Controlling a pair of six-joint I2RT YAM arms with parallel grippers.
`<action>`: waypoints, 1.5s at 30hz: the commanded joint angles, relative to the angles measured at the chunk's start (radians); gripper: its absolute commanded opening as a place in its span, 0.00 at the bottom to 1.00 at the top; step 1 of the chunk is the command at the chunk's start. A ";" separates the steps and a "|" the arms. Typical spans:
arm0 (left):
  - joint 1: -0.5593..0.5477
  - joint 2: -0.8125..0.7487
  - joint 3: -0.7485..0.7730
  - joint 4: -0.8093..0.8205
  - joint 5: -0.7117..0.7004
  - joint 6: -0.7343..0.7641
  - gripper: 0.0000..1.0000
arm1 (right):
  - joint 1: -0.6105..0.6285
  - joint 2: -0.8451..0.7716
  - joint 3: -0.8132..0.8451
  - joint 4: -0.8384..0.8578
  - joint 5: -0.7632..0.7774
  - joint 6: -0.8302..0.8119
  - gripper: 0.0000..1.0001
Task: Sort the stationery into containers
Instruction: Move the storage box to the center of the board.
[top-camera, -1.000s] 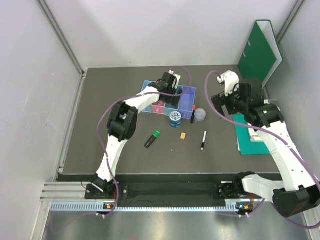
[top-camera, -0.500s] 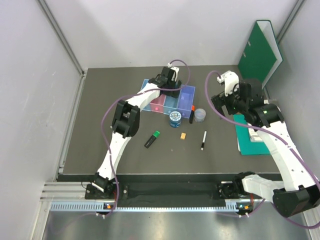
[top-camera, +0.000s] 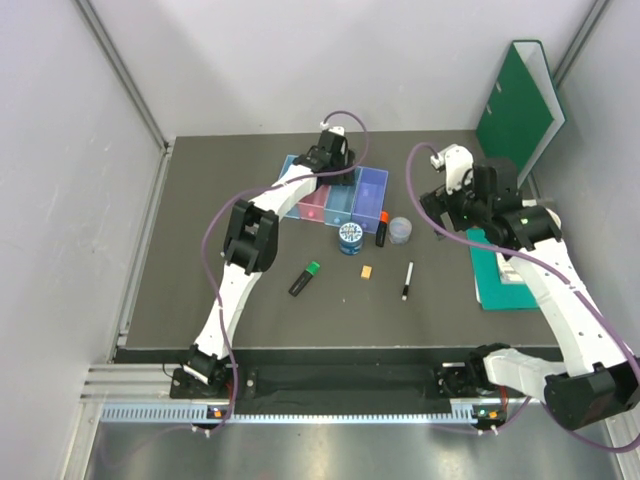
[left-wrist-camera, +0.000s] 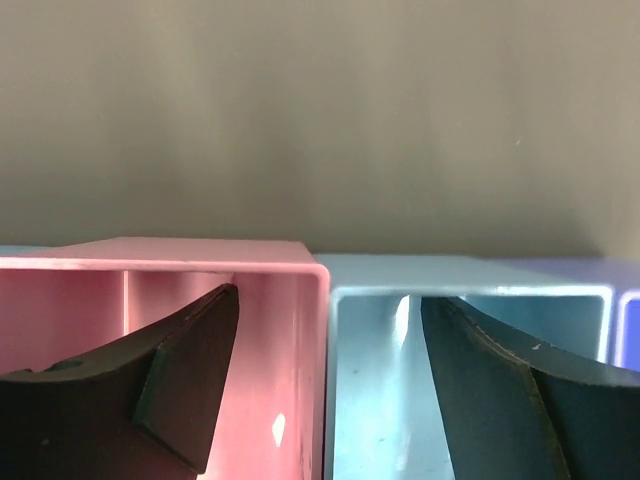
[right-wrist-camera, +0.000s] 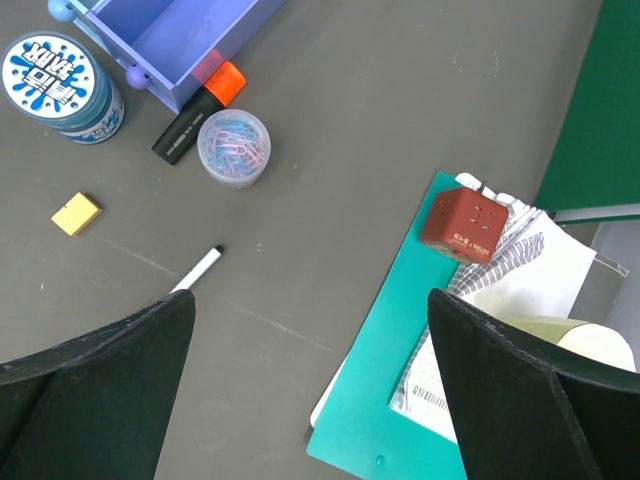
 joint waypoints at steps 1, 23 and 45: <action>0.011 0.014 -0.081 -0.056 0.107 -0.219 0.78 | 0.009 0.002 -0.006 0.033 0.003 0.014 1.00; 0.071 0.037 -0.139 0.183 0.346 -0.629 0.71 | 0.009 0.088 0.042 0.007 0.052 -0.005 0.99; -0.029 0.017 -0.180 0.133 0.221 -0.614 0.68 | 0.003 0.088 0.037 0.032 0.052 -0.005 1.00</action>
